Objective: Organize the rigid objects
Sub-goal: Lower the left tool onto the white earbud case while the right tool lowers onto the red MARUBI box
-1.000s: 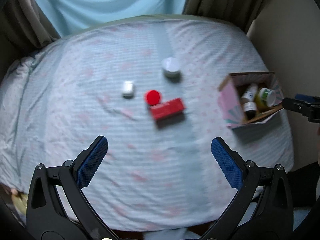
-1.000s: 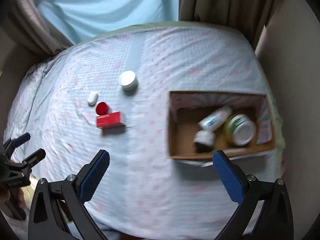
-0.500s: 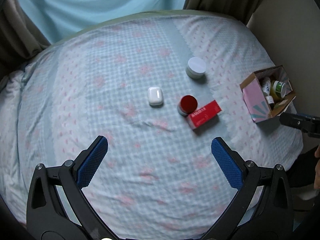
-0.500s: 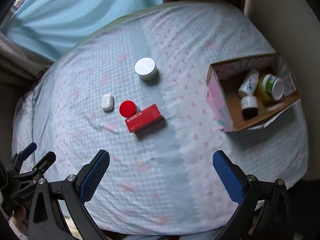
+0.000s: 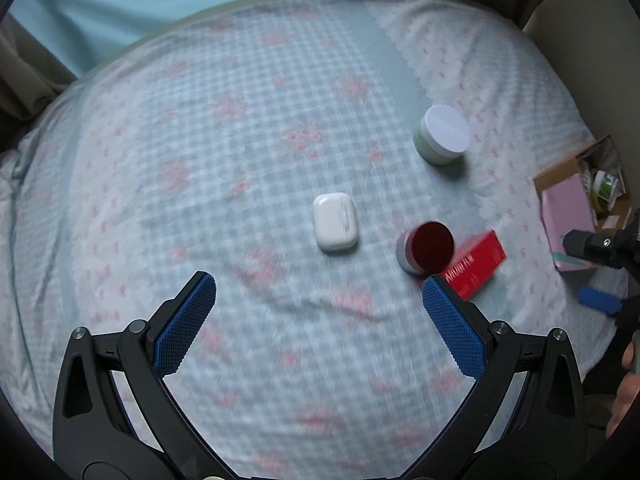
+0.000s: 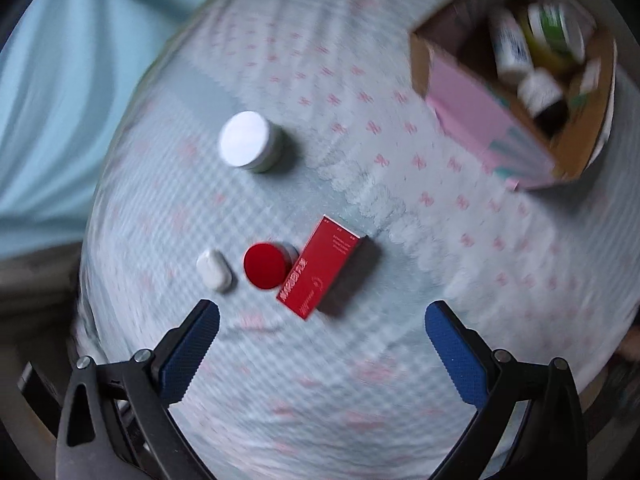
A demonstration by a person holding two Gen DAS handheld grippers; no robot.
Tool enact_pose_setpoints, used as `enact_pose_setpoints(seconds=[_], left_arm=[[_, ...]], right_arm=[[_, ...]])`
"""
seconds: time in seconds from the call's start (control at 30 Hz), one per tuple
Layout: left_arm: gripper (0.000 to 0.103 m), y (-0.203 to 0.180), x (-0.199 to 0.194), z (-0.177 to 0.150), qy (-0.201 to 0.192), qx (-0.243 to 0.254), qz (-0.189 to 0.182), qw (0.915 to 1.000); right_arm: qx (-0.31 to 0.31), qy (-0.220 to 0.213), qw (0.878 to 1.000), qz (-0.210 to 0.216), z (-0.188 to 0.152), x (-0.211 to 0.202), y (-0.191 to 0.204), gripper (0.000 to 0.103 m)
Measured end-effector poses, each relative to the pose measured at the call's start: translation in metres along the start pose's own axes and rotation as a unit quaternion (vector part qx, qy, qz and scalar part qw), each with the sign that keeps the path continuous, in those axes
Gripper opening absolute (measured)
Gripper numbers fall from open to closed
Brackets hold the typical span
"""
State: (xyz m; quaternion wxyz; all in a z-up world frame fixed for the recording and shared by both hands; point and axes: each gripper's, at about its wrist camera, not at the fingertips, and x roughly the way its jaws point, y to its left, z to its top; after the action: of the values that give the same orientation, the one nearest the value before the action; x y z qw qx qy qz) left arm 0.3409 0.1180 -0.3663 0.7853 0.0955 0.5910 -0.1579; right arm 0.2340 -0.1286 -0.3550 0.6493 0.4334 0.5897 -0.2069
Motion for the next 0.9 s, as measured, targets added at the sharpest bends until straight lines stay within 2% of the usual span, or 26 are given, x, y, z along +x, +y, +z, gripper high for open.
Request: enact_pose_setpoints(seconds=[0.17, 0.33, 0.57, 0.7, 0.83, 0.9], left_arm=[[0.102, -0.003, 0.053, 0.014, 0.030, -0.017, -0.011, 0.9993], [0.101, 0.000, 0.094, 0.023, 0.049, -0.030, -0.004, 0.9983], [0.091, 0.004, 0.135, 0.029, 0.068, -0.042, 0.003, 0.9968], [0.090, 0.001, 0.153, 0.031, 0.076, -0.043, 0.009, 0.9961], [0.090, -0.007, 0.159, 0.034, 0.068, -0.028, 0.025, 0.9970], [0.084, -0.013, 0.159, 0.036, 0.061, -0.024, 0.025, 0.9975]], right_arm=[[0.087, 0.013, 0.996, -0.007, 0.012, 0.040, -0.005, 0.097], [0.177, 0.032, 0.984, 0.001, 0.019, 0.077, -0.012, 0.097], [0.237, 0.045, 0.970, -0.018, 0.018, 0.115, -0.016, 0.076], [0.273, 0.059, 0.960, -0.011, 0.014, 0.133, -0.020, 0.069], [0.264, 0.049, 0.963, -0.025, 0.016, 0.135, -0.015, 0.063], [0.270, 0.051, 0.961, -0.029, 0.016, 0.138, -0.013, 0.058]])
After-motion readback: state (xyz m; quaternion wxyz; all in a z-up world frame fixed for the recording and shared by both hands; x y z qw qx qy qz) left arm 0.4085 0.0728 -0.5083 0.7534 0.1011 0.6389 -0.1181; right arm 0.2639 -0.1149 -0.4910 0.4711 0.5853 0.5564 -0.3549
